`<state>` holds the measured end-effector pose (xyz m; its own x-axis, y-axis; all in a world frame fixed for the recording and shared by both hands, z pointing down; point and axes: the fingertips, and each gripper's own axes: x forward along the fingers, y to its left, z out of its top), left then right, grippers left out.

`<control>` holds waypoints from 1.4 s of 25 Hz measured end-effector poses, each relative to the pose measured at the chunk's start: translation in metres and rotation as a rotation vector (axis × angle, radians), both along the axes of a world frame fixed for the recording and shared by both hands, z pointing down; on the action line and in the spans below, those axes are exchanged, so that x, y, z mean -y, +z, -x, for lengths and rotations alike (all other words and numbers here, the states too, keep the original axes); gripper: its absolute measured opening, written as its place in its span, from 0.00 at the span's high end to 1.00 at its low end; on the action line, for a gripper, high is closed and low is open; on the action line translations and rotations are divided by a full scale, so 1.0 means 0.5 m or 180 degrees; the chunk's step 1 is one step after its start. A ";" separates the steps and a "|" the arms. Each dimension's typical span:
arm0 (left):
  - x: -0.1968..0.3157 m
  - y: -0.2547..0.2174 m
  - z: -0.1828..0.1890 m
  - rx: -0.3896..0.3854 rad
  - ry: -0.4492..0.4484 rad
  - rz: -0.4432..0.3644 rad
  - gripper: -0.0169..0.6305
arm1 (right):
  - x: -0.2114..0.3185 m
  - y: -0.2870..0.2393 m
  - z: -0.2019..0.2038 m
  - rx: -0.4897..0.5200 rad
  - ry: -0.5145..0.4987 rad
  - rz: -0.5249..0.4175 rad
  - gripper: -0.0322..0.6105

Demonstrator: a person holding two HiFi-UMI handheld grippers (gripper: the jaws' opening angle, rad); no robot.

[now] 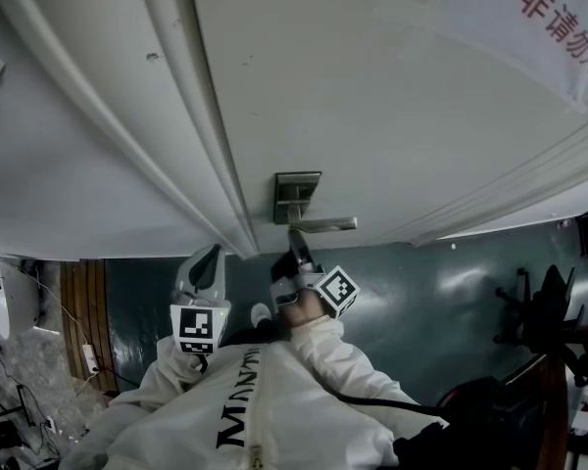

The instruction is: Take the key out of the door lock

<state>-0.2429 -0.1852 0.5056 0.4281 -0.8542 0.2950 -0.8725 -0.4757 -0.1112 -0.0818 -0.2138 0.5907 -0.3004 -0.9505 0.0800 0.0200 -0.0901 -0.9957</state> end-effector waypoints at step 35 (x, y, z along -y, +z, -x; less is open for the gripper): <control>0.008 0.012 -0.039 -0.0044 0.0073 0.0039 0.97 | -0.070 -0.052 -0.016 -0.1610 -0.0476 -0.0355 0.92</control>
<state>-0.2233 -0.1890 0.5119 0.4516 -0.8405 0.2994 -0.8629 -0.4968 -0.0931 -0.0739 -0.1788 0.5644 -0.3832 -0.9113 0.1508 -0.4694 0.0515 -0.8815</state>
